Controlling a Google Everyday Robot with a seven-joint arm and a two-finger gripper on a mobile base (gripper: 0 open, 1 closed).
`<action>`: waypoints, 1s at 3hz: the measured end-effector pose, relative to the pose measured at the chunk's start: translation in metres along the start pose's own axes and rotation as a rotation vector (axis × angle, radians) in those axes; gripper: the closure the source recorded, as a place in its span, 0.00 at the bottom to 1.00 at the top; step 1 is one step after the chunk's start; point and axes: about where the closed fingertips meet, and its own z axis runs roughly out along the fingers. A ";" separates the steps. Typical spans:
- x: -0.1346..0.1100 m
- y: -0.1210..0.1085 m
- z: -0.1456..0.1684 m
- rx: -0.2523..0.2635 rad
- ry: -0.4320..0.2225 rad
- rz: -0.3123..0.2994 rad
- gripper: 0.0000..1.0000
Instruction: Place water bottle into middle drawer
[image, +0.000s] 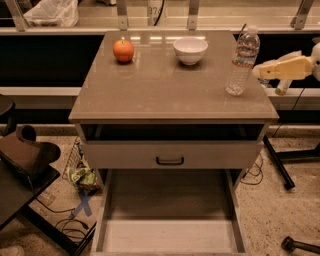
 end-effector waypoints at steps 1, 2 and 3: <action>-0.004 -0.009 -0.001 0.040 -0.014 0.008 0.00; 0.010 0.004 0.010 0.020 -0.021 0.087 0.00; 0.023 0.014 0.040 -0.001 -0.069 0.196 0.00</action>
Offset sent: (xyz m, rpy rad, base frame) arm 0.0099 0.0117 -0.0465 0.2054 0.0509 -0.0471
